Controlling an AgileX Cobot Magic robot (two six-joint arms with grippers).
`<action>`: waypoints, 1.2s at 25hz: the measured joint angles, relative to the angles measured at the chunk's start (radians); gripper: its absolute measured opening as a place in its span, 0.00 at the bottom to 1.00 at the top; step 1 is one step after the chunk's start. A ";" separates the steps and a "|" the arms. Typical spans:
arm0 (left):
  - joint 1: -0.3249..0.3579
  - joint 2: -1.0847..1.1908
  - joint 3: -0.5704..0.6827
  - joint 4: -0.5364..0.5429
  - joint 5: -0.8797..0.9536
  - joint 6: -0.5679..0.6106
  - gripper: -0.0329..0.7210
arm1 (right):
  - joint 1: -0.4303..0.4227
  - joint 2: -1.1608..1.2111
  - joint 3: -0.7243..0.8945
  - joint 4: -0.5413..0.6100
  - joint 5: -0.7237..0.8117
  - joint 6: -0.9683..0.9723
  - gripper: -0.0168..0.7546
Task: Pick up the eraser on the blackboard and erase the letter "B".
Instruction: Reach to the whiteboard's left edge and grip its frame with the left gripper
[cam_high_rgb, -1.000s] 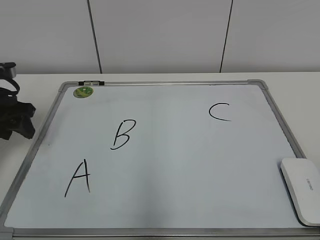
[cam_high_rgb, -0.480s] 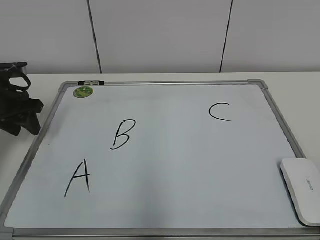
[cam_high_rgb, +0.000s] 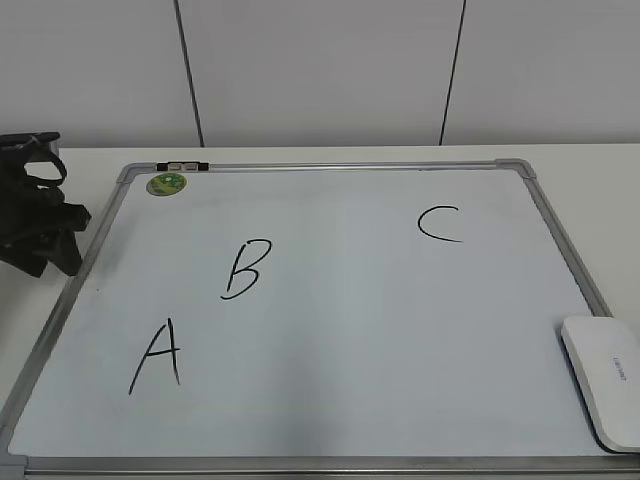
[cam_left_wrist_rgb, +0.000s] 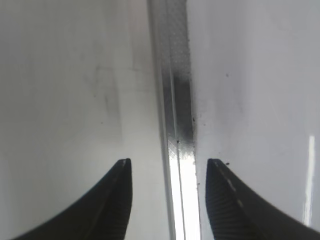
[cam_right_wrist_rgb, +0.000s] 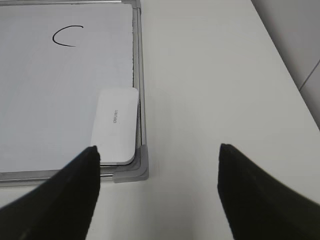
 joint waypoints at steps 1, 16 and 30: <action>0.000 0.000 0.000 0.000 0.000 0.000 0.49 | 0.000 0.000 0.000 0.000 0.000 0.000 0.75; 0.000 0.069 -0.021 0.002 0.005 0.000 0.45 | 0.000 0.000 0.000 0.000 0.000 0.000 0.75; 0.000 0.080 -0.040 0.002 0.006 0.000 0.35 | 0.000 0.000 0.000 0.000 0.000 0.000 0.75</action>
